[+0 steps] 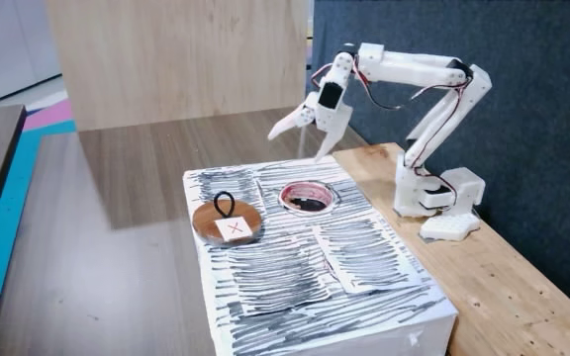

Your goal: Pick the brown debris from the hole.

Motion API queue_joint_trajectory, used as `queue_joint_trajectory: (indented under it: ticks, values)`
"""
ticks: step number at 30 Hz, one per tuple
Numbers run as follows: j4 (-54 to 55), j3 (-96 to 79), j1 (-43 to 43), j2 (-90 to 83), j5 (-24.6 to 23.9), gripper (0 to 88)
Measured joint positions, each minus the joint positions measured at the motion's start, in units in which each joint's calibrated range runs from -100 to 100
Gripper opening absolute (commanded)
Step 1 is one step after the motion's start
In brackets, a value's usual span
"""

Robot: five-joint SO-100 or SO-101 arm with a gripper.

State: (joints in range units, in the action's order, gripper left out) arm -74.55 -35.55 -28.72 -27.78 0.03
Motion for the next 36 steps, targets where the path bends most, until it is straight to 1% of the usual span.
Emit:
queue_joint_trajectory:
  ticks: [5,14,18,27,30,32,34,36]
  values:
    - [0.94,-2.07,-0.97,0.0,0.26,40.3]
    - [15.29,-15.01,-1.5,4.46,0.31,40.3]
    - [18.02,-15.46,-1.5,6.56,1.19,40.3]
    - [24.0,-15.46,-1.72,18.24,1.24,40.3]
    - [24.85,-15.46,-2.84,19.34,1.3,40.1]
    - [24.85,-15.46,-3.29,19.42,1.19,38.3]
    - [24.85,-15.46,-3.37,19.42,1.19,33.4]
    - [24.85,-15.46,-3.37,19.42,1.19,26.8]
